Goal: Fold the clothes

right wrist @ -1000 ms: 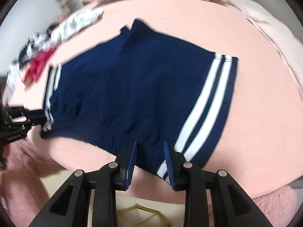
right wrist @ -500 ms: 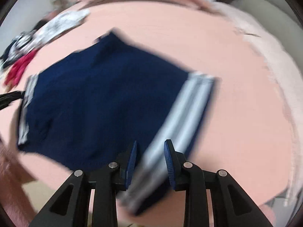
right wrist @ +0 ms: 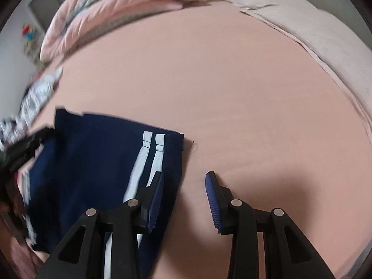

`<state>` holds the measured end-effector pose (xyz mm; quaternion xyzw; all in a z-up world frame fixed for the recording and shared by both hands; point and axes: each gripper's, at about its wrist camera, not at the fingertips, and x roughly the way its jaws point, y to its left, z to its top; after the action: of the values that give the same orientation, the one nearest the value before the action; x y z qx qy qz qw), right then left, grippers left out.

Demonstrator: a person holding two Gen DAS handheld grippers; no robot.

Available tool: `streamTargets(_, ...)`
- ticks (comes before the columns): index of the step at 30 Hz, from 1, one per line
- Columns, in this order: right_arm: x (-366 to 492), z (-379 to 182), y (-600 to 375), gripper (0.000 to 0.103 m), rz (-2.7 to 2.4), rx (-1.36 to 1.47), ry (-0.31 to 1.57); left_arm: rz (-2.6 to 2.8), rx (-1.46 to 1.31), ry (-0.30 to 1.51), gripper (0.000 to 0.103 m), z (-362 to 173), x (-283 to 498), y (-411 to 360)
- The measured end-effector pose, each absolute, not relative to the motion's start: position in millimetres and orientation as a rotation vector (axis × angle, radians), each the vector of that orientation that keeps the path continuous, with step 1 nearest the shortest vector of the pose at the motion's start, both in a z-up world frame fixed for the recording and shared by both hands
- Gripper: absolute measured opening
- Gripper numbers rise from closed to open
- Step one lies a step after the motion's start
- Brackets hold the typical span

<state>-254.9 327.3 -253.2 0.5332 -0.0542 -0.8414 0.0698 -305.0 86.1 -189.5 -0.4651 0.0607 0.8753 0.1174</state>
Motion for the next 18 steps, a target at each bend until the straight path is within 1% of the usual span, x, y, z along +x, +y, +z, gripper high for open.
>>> streamTargets(2,-263,-255,321,0.036,-2.525,1.606,-0.066,2.543,-1.395,0.189,0.024,-199,-312,88)
streamTargets(3,-268,-254,318,0.037,-2.521,1.605,-0.024,2.531,-1.413,0.175,0.027,-208,-318,85)
streamTargets(4,-275,-253,314,0.036,-2.513,1.607,0.025,2.54,-1.42,0.162,0.027,-211,-318,80)
streamTargets(7,-289,-240,303,0.036,-2.5,1.565,0.131,2.658,-1.432,0.153,0.026,-207,-320,56)
streamTargets(9,-299,-228,298,0.036,-2.483,1.527,0.186,2.727,-1.443,-0.013,0.025,-201,-320,26)
streamTargets(10,-304,-227,295,0.036,-2.477,1.522,0.225,2.68,-1.421,-0.158,0.025,-197,-320,13)
streamTargets(11,-310,-227,293,0.036,-2.471,1.519,0.265,2.64,-1.399,-0.257,0.025,-194,-319,3)
streamTargets(13,-321,-227,288,0.036,-2.458,1.512,0.346,2.627,-1.368,-0.194,0.025,-185,-316,-1)
streamTargets(15,-332,-232,301,0.036,-2.5,1.557,0.263,2.576,-1.327,-0.098,0.025,-180,-315,10)
streamTargets(17,-334,-242,323,0.036,-2.506,1.633,0.095,2.521,-1.278,-0.017,0.025,-176,-314,26)
streamTargets(18,-332,-246,332,0.036,-2.498,1.653,0.064,2.507,-1.257,0.025,0.025,-174,-315,34)
